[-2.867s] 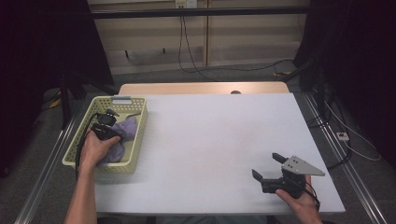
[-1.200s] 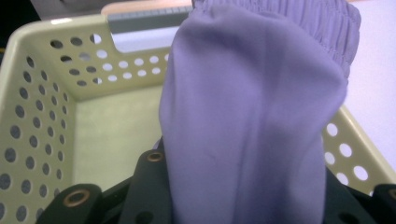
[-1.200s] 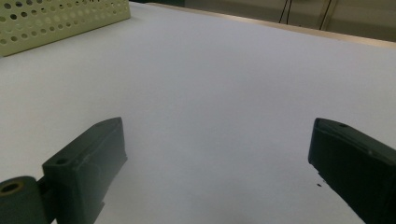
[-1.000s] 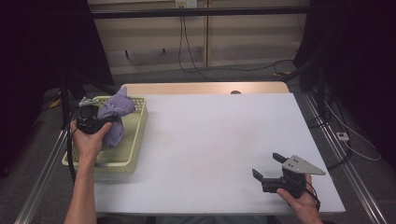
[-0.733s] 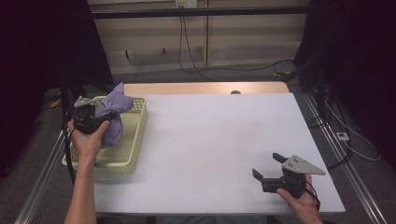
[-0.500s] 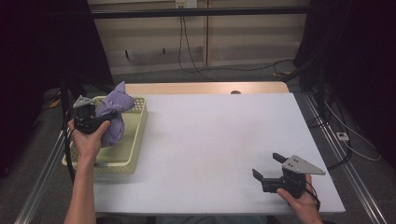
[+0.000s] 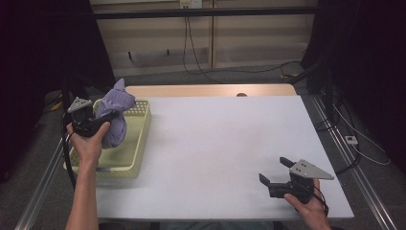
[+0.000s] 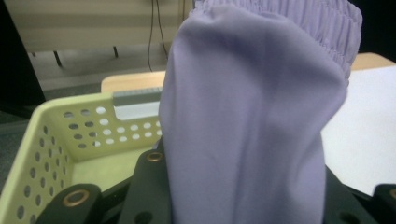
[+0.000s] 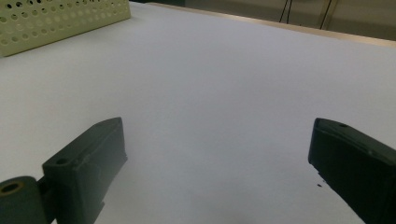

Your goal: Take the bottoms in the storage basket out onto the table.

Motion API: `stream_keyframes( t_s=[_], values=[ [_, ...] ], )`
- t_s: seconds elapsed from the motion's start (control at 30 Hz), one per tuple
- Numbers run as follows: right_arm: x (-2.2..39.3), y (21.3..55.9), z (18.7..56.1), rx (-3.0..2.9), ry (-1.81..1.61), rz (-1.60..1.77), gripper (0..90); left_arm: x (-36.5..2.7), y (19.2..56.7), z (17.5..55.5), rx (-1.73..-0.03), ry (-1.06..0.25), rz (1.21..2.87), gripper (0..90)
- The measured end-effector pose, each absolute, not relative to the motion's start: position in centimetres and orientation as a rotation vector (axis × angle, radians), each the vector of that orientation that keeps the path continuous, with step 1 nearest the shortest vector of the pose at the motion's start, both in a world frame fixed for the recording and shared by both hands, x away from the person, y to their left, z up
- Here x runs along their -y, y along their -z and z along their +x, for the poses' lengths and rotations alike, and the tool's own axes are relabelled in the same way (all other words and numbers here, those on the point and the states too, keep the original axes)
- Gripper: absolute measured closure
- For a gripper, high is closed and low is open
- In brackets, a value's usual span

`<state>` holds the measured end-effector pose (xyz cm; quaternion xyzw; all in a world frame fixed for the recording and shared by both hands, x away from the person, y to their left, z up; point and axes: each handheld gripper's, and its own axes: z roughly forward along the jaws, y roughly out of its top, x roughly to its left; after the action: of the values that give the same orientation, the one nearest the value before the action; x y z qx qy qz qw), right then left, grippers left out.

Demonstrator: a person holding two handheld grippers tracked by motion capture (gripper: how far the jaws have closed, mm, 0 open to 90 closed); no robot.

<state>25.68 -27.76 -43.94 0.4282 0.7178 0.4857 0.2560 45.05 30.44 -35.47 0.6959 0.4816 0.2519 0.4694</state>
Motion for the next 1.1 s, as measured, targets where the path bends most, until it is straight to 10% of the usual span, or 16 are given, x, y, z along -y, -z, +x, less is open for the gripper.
stream_keyframes(
  t_s=[1.1],
  values=[
    [27.7,43.9,25.7,-1.953,-1.324,1.16,4.0,-30.7,32.9,43.5,-1.119,-0.636,1.552,66.8]
  ],
)
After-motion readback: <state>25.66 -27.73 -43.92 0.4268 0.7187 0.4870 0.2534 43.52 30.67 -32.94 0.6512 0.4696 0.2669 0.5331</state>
